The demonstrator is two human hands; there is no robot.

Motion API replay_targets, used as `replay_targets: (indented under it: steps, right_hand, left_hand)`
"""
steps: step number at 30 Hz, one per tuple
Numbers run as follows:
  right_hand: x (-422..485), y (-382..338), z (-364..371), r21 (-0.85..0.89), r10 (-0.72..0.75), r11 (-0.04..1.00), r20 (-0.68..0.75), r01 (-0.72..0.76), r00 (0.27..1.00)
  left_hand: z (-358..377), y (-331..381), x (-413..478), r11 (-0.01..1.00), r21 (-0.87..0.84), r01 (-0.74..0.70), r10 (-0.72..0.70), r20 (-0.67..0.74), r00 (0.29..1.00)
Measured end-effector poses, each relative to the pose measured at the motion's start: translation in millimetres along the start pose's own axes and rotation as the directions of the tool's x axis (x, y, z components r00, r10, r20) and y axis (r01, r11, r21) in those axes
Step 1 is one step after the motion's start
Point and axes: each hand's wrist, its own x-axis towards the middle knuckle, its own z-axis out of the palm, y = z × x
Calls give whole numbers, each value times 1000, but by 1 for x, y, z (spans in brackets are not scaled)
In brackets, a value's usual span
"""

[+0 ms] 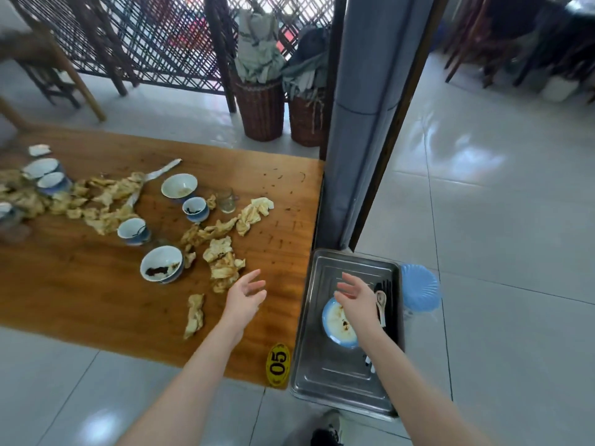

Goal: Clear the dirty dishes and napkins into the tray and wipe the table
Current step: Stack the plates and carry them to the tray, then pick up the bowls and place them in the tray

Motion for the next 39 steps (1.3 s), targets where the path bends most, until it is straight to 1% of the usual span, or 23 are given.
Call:
replay_targets:
  steps: [7, 11, 15, 19, 24, 30, 36, 39]
  right_hand:
    - [-34, -28, 71, 16, -31, 999, 14, 31, 999]
    - [-50, -39, 118, -25, -74, 997, 29, 75, 997]
    - [-66, -46, 161, -48, -90, 995, 73, 93, 993]
    - [-75, -52, 196, -52, -93, 994, 113, 100, 989]
    - [-71, -54, 232, -87, -71, 993, 141, 84, 987]
    - [-53, -50, 267, -151, -42, 986, 163, 67, 986]
    - [-21, -50, 295, -208, -7, 977, 204, 50, 979]
    - [-2, -50, 309, -240, 25, 970, 219, 29, 975]
  left_hand:
    - [-100, -9, -29, 999, -33, -19, 17, -70, 997]
    - [-157, -16, -43, 997, -61, -37, 30, -117, 993]
    - [-206, -28, -50, 997, -59, -48, 38, -158, 987]
    - [-243, -42, -52, 997, -55, -63, 51, -199, 979]
    - [-272, -57, -44, 997, -68, -25, 7, -255, 967]
    - [-291, -65, -26, 995, -96, -28, 6, -223, 975]
    - [-294, -58, 15, 1000, -28, -8, 5, -89, 996]
    - [-291, -54, 37, 1000, -1, 14, -14, -50, 999]
